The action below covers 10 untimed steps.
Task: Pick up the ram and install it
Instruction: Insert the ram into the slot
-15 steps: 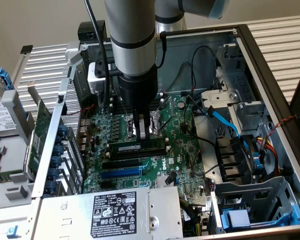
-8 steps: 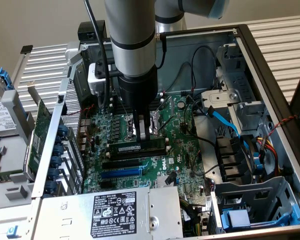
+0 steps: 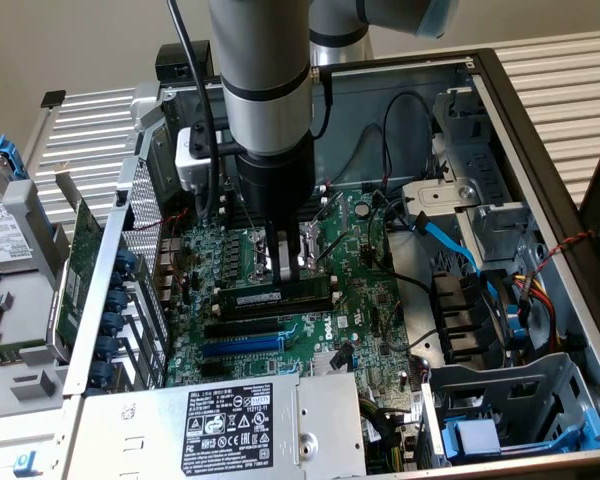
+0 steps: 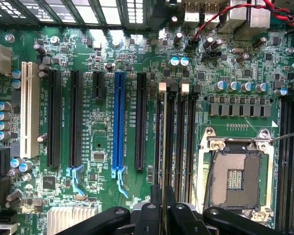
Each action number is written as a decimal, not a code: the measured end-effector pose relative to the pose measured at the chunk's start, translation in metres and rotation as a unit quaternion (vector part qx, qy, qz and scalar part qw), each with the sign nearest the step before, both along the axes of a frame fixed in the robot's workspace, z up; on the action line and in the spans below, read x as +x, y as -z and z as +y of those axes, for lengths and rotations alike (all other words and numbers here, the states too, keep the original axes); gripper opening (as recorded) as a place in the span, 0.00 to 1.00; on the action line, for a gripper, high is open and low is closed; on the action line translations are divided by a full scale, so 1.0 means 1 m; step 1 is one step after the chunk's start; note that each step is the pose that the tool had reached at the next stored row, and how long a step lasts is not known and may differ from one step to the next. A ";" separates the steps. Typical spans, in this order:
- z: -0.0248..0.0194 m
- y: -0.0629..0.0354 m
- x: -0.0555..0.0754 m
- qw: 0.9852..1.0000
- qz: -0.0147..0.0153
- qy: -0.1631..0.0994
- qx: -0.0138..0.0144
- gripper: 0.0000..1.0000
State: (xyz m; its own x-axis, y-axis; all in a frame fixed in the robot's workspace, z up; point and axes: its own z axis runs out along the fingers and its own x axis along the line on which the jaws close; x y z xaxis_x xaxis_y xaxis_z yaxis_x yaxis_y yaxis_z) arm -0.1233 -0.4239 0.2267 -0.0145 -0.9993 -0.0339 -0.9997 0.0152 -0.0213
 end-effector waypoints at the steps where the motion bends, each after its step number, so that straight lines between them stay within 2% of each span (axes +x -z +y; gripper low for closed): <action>1: 0.0000 0.0000 0.000 1.000 0.000 0.000 0.000 0.14; 10: -0.0001 -0.0001 -0.001 1.000 -0.001 0.000 0.000 0.14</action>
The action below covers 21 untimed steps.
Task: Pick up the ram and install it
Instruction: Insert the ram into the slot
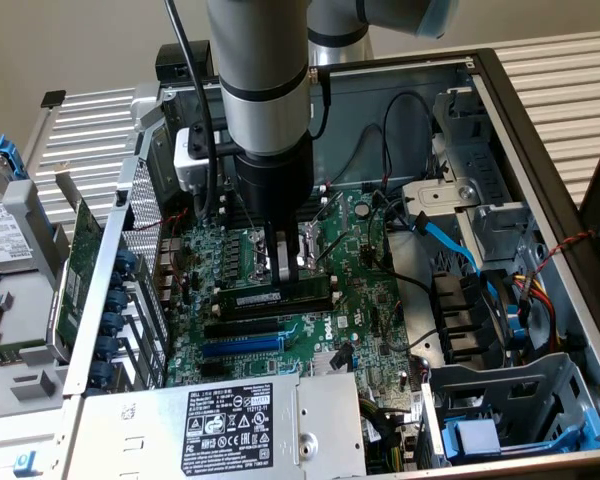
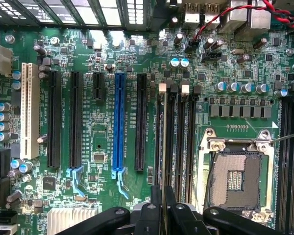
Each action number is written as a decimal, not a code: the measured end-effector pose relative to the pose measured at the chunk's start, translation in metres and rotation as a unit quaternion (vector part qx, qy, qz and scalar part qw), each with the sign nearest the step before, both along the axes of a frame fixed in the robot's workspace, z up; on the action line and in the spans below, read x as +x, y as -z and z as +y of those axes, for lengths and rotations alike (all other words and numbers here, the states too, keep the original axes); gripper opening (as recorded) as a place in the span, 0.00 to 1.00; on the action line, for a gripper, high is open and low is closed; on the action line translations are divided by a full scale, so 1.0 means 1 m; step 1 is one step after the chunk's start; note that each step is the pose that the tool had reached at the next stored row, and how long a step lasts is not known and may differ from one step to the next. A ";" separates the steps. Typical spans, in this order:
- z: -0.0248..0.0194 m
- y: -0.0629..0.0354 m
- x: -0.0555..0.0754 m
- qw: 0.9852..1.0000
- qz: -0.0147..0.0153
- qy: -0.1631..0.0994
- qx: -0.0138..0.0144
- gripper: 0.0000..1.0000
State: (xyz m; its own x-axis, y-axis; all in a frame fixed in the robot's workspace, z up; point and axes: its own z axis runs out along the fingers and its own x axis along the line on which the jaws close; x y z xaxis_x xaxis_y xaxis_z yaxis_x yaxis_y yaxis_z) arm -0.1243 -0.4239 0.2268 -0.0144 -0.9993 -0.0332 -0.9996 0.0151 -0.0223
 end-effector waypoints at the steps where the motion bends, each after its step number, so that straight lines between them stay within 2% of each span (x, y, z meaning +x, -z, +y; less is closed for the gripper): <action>1: 0.0000 0.0000 0.000 1.000 0.000 0.000 0.000 0.14; 17: 0.0000 0.0023 0.000 1.000 -0.003 0.000 0.000 0.14; 19: 0.0000 0.0025 0.000 1.000 -0.003 0.000 -0.001 0.15; 20: 0.0000 0.0025 0.000 1.000 -0.003 0.000 -0.001 0.21; 21: 0.0000 0.0025 0.000 1.000 -0.003 0.000 -0.001 0.21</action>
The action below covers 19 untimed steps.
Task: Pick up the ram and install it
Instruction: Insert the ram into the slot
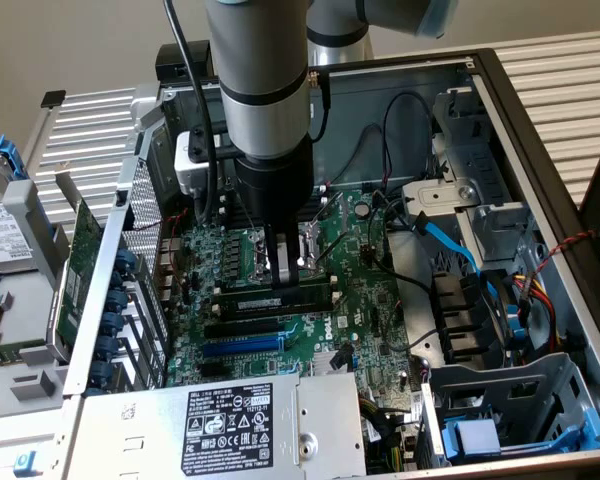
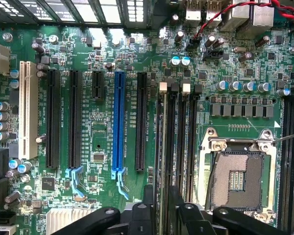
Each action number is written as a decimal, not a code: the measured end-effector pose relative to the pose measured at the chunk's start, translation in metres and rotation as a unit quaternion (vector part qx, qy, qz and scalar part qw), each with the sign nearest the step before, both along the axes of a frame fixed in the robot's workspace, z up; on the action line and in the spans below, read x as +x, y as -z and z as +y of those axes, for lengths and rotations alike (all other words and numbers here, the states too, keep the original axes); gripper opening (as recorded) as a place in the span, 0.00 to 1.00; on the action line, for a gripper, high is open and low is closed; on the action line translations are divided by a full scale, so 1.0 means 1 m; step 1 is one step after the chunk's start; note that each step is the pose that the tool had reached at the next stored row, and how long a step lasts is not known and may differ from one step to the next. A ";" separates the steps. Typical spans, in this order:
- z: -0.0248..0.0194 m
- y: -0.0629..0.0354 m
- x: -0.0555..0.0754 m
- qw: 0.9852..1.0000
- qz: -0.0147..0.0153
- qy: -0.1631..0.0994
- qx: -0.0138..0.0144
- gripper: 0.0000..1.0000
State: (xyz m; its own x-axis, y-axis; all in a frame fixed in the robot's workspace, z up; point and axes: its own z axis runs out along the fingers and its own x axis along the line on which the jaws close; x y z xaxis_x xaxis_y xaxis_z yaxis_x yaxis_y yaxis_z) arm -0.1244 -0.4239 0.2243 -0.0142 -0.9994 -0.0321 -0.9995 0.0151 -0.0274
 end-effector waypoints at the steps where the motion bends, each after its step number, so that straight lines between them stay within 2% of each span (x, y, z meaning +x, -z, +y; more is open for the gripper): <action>1: 0.0000 0.0000 0.000 1.000 0.000 0.000 0.000 0.28; 14: 0.0000 -0.0149 -0.004 1.000 0.000 0.000 0.000 0.28; 19: 0.0000 -0.0160 -0.005 1.000 0.000 0.000 0.000 0.28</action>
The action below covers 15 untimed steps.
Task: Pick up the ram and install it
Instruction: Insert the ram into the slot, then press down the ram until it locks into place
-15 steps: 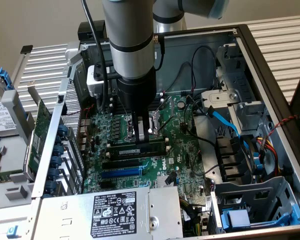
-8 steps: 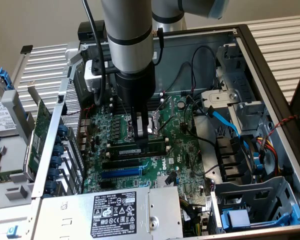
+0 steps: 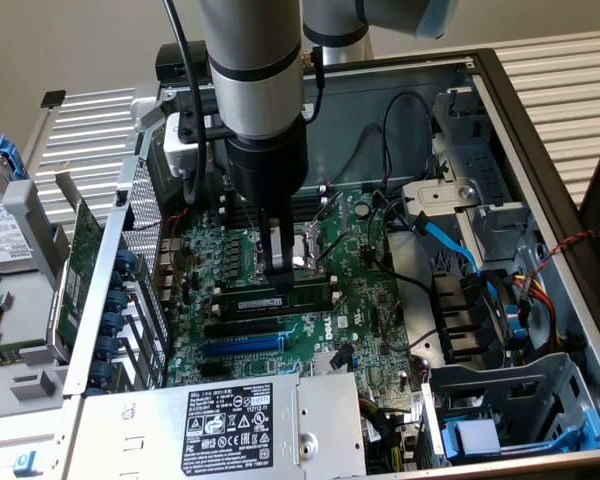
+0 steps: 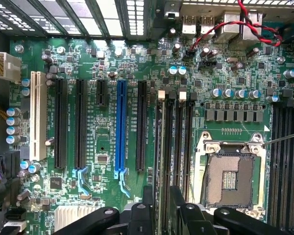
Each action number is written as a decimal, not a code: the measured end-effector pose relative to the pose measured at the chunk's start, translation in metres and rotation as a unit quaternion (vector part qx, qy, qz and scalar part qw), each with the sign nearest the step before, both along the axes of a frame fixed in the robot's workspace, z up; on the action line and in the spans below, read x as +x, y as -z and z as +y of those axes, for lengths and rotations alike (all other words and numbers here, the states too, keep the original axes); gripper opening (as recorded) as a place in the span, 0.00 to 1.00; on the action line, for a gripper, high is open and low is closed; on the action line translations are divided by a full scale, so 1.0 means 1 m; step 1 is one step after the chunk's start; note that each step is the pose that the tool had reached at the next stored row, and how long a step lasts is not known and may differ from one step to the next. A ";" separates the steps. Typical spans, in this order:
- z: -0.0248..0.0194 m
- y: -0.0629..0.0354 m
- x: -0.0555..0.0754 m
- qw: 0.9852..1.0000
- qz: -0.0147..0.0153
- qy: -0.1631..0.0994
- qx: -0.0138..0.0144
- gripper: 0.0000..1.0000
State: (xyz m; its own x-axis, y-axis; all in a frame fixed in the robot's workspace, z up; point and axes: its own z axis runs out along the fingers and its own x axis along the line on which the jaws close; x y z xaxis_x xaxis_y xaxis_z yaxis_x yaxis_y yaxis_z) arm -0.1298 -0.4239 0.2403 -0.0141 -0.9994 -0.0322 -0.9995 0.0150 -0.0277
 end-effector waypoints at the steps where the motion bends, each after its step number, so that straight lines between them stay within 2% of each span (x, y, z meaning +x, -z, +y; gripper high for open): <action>1: 0.0000 0.0000 0.000 1.000 0.000 0.000 0.000 0.28; 15: 0.0000 0.0000 -0.006 1.000 -0.001 0.000 0.000 0.28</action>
